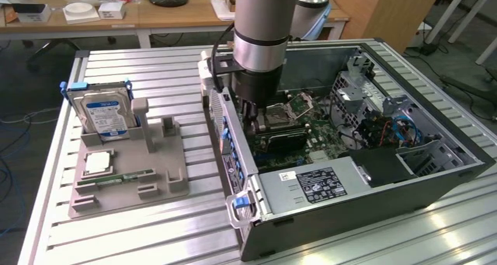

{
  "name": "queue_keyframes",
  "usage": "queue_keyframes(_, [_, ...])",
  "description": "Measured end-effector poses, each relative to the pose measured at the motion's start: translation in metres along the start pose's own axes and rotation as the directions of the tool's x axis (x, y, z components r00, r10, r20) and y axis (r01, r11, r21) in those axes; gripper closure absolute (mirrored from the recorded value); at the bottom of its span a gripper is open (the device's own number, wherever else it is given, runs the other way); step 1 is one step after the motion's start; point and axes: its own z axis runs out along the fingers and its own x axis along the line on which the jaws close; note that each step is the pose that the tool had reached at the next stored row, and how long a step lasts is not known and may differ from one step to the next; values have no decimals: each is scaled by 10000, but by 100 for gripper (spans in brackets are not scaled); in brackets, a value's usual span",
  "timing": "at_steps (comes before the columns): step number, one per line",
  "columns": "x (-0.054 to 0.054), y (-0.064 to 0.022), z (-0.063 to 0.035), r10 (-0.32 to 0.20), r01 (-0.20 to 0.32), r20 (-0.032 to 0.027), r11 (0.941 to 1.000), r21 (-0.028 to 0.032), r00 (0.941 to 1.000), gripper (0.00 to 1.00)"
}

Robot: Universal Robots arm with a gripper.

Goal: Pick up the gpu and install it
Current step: 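Press down on the gpu until it lock into place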

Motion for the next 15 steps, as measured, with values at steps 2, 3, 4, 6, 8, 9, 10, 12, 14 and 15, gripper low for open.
queue_keyframes(2, [0, -1, 0, -1, 1, 0, 10000, 1, 10000, 90])
queue_keyframes(3, [0, 0, 0, -2, 2, -1, 10000, 1, 10000, 90])
queue_keyframes(4, [1, 0, -5, -2, 2, -2, 10000, -1, 10000, 90])
queue_keyframes(6, [0, -1, -36, -1, 1, -2, 10000, -1, 10000, 90])
queue_keyframes(8, [0, -2, -77, -1, 1, -1, 10000, 0, 10000, 90])
queue_keyframes(9, [0, -2, -89, -1, 1, -2, 10000, 0, 10000, 90])
queue_keyframes(10, [0, -2, -95, -1, 1, -1, 10000, 0, 10000, 90])
queue_keyframes(12, [0, -3, -95, -1, 1, 2, 10000, 2, 10000, 90])
queue_keyframes(14, [-1, -1, -97, -2, 2, 0, 10000, 1, 10000, 90])
queue_keyframes(15, [-3, 7, -98, 1, -1, -2, 10000, 0, 10000, 90])
